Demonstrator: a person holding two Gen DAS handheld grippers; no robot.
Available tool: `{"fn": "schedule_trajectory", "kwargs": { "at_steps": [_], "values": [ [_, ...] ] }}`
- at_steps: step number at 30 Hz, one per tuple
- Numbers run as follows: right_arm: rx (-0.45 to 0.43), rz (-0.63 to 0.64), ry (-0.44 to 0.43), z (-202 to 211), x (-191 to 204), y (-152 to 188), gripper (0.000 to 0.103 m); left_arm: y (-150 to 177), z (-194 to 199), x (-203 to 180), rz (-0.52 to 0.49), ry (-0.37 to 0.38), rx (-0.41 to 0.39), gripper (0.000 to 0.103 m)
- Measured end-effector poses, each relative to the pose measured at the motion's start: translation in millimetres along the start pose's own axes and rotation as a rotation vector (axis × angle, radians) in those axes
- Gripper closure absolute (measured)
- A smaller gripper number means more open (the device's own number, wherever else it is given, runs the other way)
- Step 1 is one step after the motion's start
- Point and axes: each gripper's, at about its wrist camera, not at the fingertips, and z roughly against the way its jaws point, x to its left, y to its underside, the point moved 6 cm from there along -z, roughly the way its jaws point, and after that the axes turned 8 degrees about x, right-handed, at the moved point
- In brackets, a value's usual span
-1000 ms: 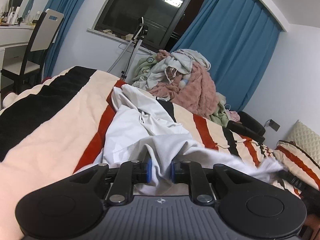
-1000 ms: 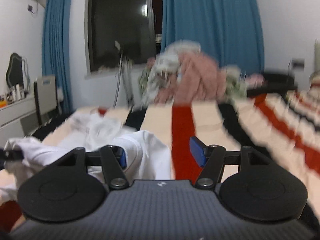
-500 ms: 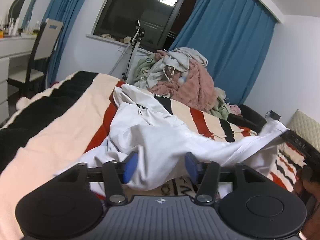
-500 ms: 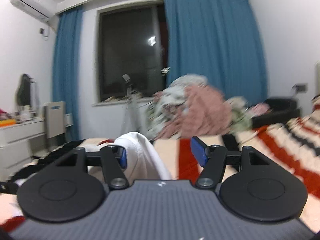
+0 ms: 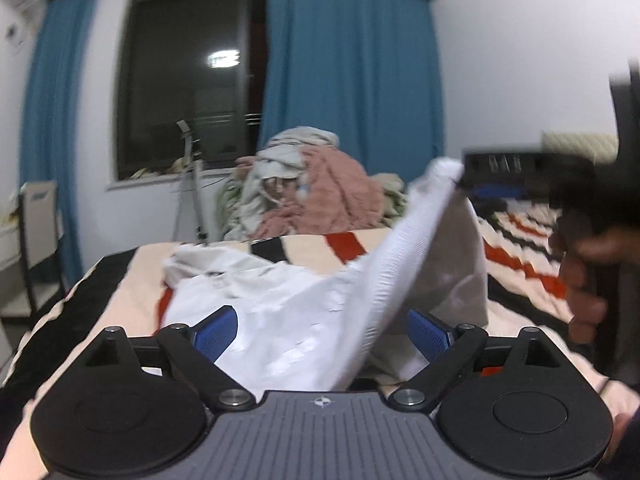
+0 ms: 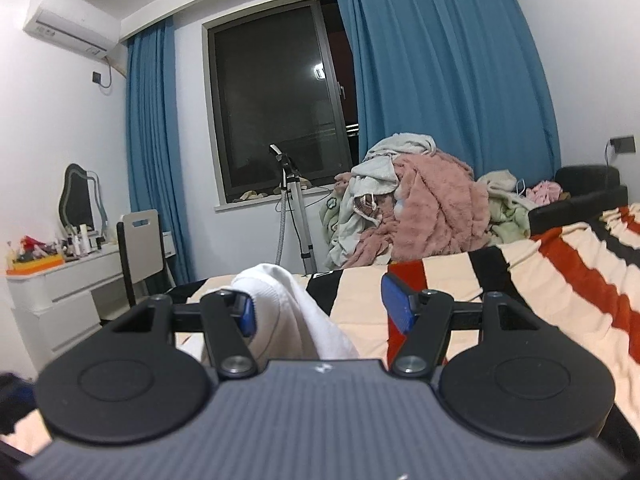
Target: Fold clothes
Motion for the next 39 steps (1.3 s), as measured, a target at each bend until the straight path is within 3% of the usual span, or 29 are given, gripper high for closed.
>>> {"fn": "schedule_trajectory", "kwargs": {
  "at_steps": [4, 7, 11, 19, 29, 34, 39],
  "values": [
    [0.017, -0.006, 0.006, 0.2, -0.6, 4.0, 0.039, -0.5, -34.0, -31.4, -0.066, -0.059, -0.007, 0.007],
    [0.027, -0.004, 0.016, -0.2, -1.1, 6.6, 0.039, -3.3, -50.9, -46.5, -0.045, -0.111, -0.048, 0.005],
    [0.018, -0.006, 0.035, -2.4, -3.9, 6.1, 0.039, -8.6, -58.7, -39.6, 0.094, -0.221, -0.102, 0.005],
    [0.058, -0.032, 0.1, -22.9, -13.2, 16.3, 0.039, -10.1, -8.5, 3.9, 0.321, -0.284, -0.224, 0.001],
    [-0.035, -0.015, 0.172, -5.4, -16.6, 7.9, 0.039, 20.1, 22.6, 44.6, 0.394, -0.451, -0.064, 0.0],
    [-0.031, -0.041, 0.193, -4.5, -24.5, 7.7, 0.038, 17.9, 33.6, 63.1, 0.378, -0.551, -0.077, 0.0],
    [-0.02, -0.057, 0.182, -3.6, -25.0, 9.0, 0.038, 16.9, 30.8, 63.4, 0.384, -0.543, -0.065, 0.0]
  ]
}}
